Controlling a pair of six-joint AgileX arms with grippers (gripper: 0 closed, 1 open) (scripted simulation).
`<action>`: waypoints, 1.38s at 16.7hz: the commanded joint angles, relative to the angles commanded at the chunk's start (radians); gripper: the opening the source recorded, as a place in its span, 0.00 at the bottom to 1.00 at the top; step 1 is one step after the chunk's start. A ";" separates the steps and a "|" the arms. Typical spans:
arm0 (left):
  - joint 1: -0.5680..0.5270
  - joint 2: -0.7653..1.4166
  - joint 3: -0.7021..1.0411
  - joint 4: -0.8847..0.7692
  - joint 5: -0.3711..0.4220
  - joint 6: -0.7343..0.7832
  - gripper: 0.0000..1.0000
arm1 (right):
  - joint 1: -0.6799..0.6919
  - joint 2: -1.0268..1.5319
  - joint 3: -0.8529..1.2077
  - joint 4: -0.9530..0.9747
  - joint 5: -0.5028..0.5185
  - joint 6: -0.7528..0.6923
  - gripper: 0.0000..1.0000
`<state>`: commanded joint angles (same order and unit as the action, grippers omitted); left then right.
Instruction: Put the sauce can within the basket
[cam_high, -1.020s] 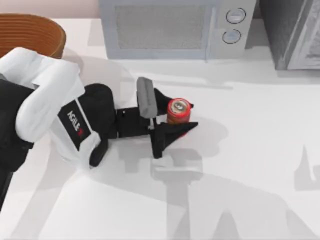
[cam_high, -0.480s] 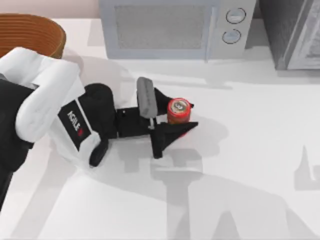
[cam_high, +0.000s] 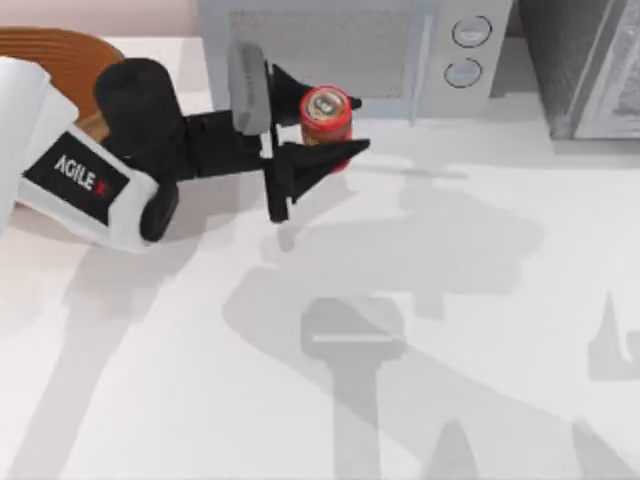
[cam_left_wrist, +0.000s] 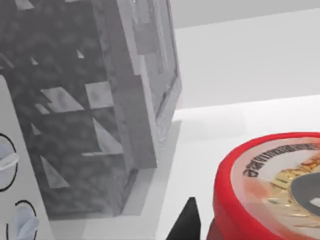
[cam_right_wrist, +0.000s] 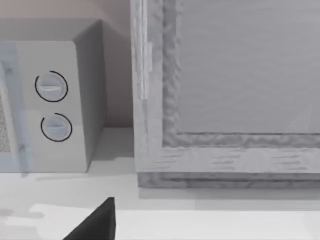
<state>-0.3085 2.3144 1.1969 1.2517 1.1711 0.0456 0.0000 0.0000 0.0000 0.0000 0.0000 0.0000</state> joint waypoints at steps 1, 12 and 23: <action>0.035 -0.043 0.009 -0.038 0.016 0.000 0.00 | 0.000 0.000 0.000 0.000 0.000 0.000 1.00; 0.624 -0.356 0.039 -0.518 0.139 0.006 0.00 | 0.000 0.000 0.000 0.000 0.000 0.000 1.00; 0.792 -0.389 0.036 -0.620 0.149 0.016 0.00 | 0.000 0.000 0.000 0.000 0.000 0.000 1.00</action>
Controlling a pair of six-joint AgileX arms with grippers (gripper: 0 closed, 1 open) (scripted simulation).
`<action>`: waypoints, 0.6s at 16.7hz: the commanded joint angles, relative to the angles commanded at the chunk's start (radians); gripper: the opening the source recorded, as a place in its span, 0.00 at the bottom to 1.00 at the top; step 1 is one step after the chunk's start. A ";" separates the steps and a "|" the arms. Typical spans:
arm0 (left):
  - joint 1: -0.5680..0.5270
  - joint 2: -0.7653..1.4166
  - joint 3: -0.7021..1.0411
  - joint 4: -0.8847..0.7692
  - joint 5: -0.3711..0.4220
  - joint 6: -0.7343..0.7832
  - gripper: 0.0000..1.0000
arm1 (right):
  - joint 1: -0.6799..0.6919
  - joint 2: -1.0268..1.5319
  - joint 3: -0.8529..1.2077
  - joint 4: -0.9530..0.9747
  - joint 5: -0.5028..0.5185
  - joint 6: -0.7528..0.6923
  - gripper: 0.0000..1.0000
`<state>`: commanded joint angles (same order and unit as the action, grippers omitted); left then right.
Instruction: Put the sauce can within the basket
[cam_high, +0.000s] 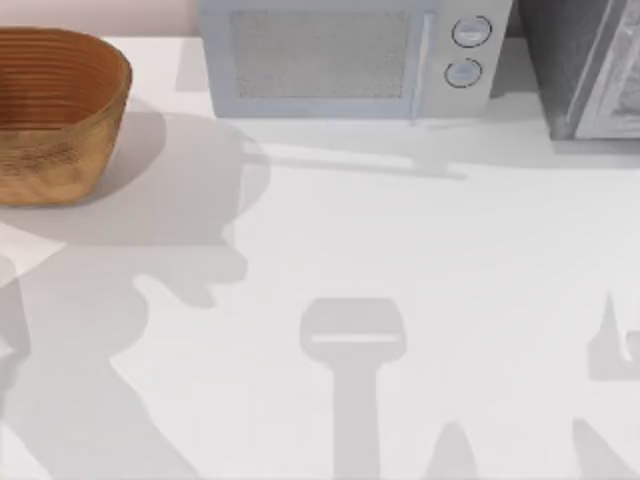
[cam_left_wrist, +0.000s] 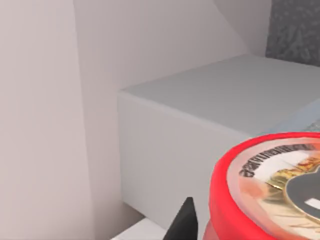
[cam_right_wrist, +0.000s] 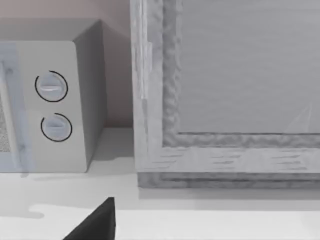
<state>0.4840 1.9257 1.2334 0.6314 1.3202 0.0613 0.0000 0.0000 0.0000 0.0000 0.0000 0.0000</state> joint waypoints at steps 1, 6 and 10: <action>-0.013 0.012 0.005 0.009 -0.013 -0.003 0.00 | 0.000 0.000 0.000 0.000 0.000 0.000 1.00; -0.126 0.099 0.042 0.079 -0.126 -0.023 0.00 | 0.000 0.000 0.000 0.000 0.000 0.000 1.00; -0.130 0.102 0.044 0.082 -0.130 -0.024 0.00 | 0.000 0.000 0.000 0.000 0.000 0.000 1.00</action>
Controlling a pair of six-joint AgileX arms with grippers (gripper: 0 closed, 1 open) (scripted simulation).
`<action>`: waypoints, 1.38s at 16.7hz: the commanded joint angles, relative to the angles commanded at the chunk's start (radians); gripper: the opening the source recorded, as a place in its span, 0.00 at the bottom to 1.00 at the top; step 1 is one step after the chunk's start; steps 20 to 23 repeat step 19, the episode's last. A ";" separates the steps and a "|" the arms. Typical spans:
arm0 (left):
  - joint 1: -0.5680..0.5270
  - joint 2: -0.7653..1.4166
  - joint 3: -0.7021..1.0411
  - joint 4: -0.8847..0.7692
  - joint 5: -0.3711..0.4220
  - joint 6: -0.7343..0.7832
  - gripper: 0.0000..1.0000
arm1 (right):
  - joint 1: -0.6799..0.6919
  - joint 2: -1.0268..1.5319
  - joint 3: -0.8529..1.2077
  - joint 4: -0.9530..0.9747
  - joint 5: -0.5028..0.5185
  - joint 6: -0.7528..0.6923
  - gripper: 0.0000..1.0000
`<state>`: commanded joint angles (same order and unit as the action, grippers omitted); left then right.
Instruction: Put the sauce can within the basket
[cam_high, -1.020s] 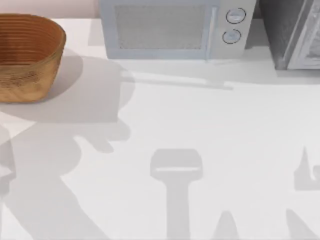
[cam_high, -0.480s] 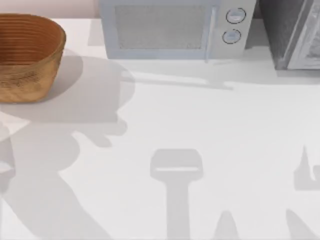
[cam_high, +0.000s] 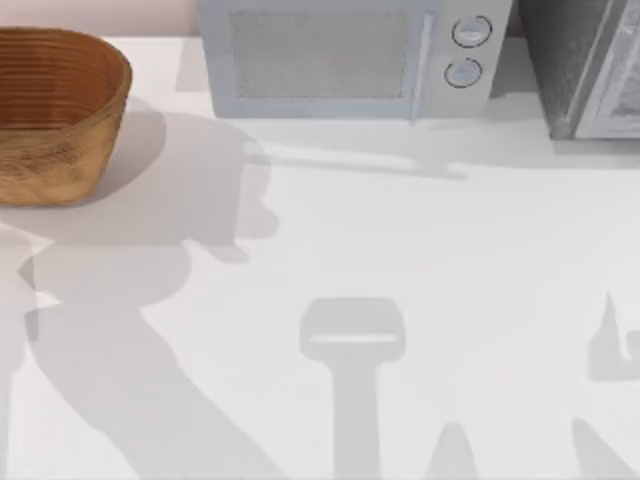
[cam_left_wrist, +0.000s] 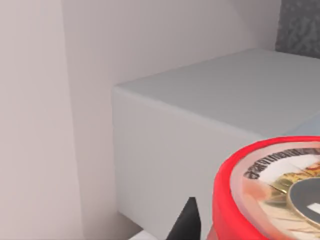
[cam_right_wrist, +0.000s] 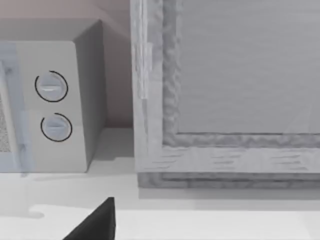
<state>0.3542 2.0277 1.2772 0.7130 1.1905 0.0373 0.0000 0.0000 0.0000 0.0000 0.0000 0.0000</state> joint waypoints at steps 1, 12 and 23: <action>0.000 0.000 0.000 0.000 0.000 0.000 0.08 | 0.000 0.000 0.000 0.000 0.000 0.000 1.00; 0.000 0.000 0.000 0.000 0.000 0.000 0.90 | 0.000 0.000 0.000 0.000 0.000 0.000 1.00; 0.000 0.000 0.000 0.000 0.000 0.000 1.00 | 0.000 0.000 0.000 0.000 0.000 0.000 1.00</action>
